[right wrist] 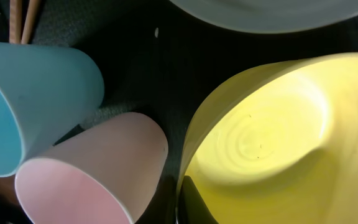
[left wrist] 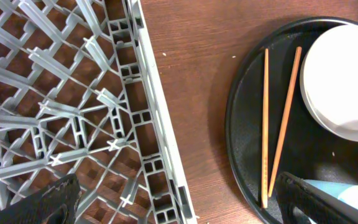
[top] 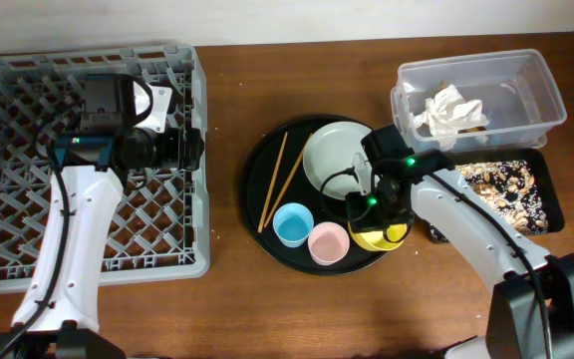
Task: Sort waste into correct bins and load items into the dishwasher rack
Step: 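Return the yellow bowl to the round tray and release it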
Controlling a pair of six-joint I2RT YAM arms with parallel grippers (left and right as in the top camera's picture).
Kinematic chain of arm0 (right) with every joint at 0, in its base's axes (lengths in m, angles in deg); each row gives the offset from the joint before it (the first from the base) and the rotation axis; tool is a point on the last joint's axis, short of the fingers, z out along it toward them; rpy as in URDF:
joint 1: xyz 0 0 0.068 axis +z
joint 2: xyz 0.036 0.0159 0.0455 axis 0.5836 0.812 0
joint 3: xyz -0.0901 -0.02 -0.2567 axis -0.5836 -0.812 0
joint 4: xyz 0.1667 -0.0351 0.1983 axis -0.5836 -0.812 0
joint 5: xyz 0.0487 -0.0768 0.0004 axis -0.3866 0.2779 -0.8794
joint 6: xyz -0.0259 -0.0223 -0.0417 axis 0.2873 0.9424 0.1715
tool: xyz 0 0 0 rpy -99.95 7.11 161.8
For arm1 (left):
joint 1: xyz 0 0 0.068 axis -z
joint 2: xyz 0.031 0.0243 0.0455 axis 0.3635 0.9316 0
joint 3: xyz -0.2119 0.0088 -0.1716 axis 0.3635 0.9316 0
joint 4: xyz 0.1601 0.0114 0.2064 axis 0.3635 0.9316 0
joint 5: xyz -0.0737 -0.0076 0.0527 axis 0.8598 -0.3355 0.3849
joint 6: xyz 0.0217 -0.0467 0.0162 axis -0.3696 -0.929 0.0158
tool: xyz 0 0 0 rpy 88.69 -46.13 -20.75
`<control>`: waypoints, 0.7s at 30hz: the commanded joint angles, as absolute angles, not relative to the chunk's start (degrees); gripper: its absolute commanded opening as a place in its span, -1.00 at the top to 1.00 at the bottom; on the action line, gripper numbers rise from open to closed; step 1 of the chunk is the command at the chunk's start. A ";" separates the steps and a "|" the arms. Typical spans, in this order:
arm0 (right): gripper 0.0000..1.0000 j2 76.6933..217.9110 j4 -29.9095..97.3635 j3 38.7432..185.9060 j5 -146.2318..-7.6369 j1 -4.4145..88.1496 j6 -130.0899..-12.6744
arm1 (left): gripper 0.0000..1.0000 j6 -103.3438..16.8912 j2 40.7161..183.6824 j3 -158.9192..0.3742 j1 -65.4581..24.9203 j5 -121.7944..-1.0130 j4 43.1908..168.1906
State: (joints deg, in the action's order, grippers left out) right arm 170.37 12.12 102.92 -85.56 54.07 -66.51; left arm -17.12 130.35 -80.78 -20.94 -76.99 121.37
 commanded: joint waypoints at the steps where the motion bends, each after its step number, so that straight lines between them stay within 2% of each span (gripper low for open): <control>1: 0.79 170.55 11.07 103.40 -84.03 54.32 -67.19 | -0.99 -17.42 129.37 -81.74 -20.63 -76.35 121.29; 6: 0.46 170.55 4.73 112.62 -83.59 53.16 -65.24 | -0.99 -17.42 129.37 -81.74 -20.63 -76.35 121.29; 15: 0.36 170.53 -5.67 131.37 -84.03 53.70 -64.87 | -0.99 -17.42 129.37 -81.74 -20.63 -76.35 121.29; 19: -0.04 170.63 -5.93 131.13 -89.29 54.01 -64.85 | -0.99 -17.42 129.37 -81.74 -20.63 -76.35 121.29; 21: -0.07 170.66 -6.13 130.52 -88.94 54.91 -64.83 | -0.99 -17.42 129.37 -81.74 -20.63 -76.35 121.29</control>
